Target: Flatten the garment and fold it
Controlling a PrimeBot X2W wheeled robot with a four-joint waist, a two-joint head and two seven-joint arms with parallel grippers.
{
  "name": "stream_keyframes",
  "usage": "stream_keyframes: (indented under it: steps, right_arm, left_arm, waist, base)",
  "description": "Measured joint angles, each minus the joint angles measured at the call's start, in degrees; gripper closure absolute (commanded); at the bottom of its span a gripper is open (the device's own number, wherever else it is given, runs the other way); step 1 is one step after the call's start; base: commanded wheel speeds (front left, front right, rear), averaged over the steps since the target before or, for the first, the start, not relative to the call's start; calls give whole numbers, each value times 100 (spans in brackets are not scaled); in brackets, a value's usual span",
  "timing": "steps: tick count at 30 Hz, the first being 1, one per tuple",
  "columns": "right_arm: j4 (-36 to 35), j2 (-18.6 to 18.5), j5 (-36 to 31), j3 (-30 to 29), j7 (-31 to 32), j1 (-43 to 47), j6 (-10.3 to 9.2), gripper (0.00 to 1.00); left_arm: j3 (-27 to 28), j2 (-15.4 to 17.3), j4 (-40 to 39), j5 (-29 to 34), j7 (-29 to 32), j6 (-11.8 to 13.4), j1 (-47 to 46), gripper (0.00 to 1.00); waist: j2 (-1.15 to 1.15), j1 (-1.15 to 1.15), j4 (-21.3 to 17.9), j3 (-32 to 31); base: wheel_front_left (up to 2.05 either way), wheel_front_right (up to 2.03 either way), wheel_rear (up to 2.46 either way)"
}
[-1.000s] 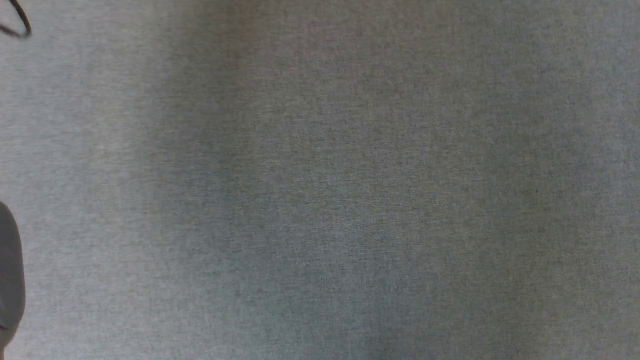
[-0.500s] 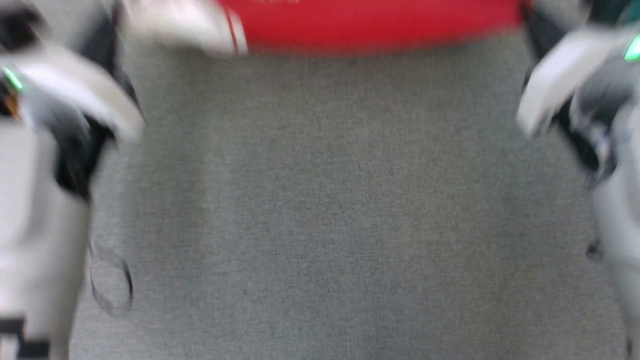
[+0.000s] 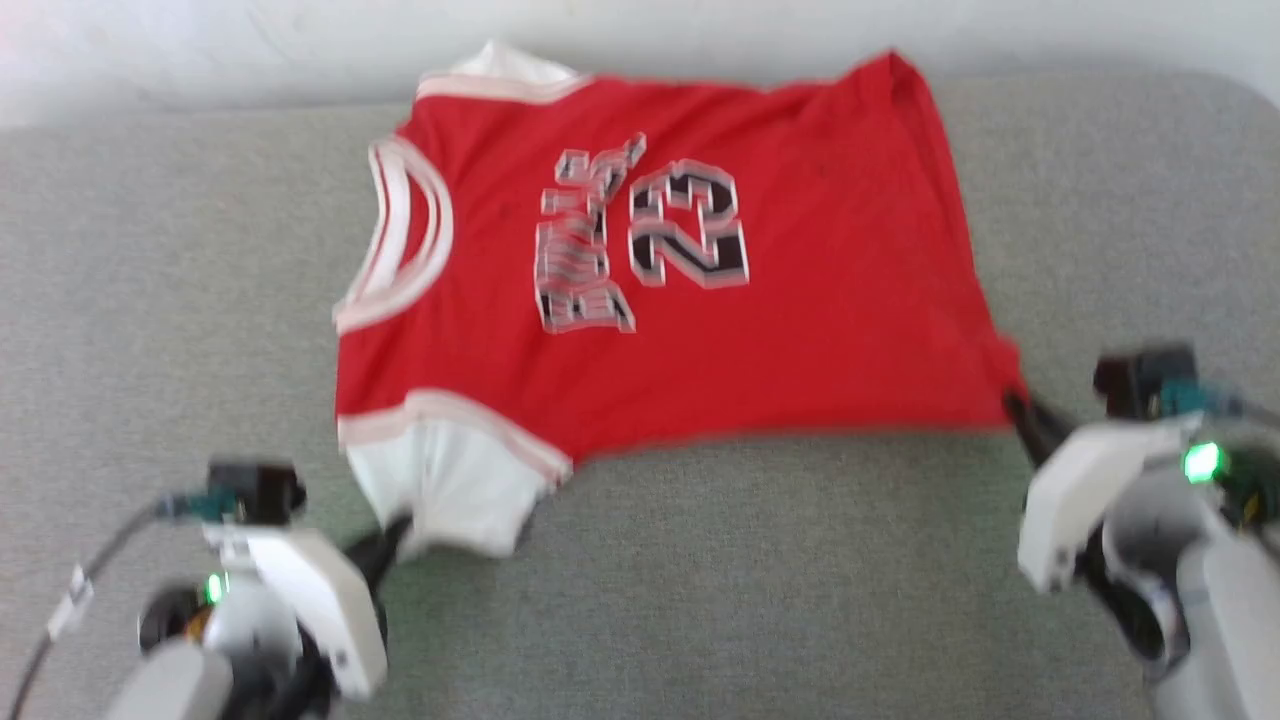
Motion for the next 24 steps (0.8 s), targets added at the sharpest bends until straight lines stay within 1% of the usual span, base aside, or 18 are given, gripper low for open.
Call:
stream_keyframes:
  steps: [4, 8, 13, 16, 18, 20, 22, 24]
  right_arm:
    - [-244, 135, -154, -252, 401, 754, 0, 100]
    - [-573, 403, -167, -560, 846, 1518, 0, 100]
    - [-898, 627, -219, -844, 900, 2221, 0, 100]
    - [-1012, 684, -275, -887, 569, 2423, 0, 100]
    - [-1045, 750, -312, -948, 190, 2459, 0, 100]
    - [-1049, 803, -318, -944, -211, 2464, -1, 100]
    - [-1040, 844, -335, -893, -575, 2450, -1, 100]
    - [-1025, 851, -382, -806, -864, 2410, -1, 100]
  left_arm:
    - [-25, 51, -434, -29, 120, 347, 758, 100]
    - [-42, 54, -842, -81, 146, 657, 1494, 100]
    - [-151, 23, -1268, -99, 133, 902, 2202, 100]
    - [-147, -21, -1426, 148, -197, 1091, 2319, 100]
    - [-88, -104, -1511, 449, -660, 1223, 2299, 100]
    - [-56, -241, -1550, 714, -1168, 1292, 2233, 100]
    - [-62, -403, -1540, 938, -1637, 1305, 2092, 100]
    - [-74, -478, -1489, 1226, -2057, 1332, 1902, 100]
  waist:
    - [0, 0, 59, -231]
    - [0, 0, 120, -437]
    - [0, 1, 205, -572]
    - [0, 1, 249, -589]
    - [0, 2, 252, -586]
    - [0, 2, 250, -588]
    - [0, 2, 240, -597]
    - [0, 2, 225, -601]
  base:
    - [0, 0, 0]
    - [0, 0, 0]
    - [0, 0, 0]
    - [0, 0, 0]
    - [0, 0, 0]
    - [0, 0, 0]
    - [0, 0, 0]
    - [0, 0, 0]
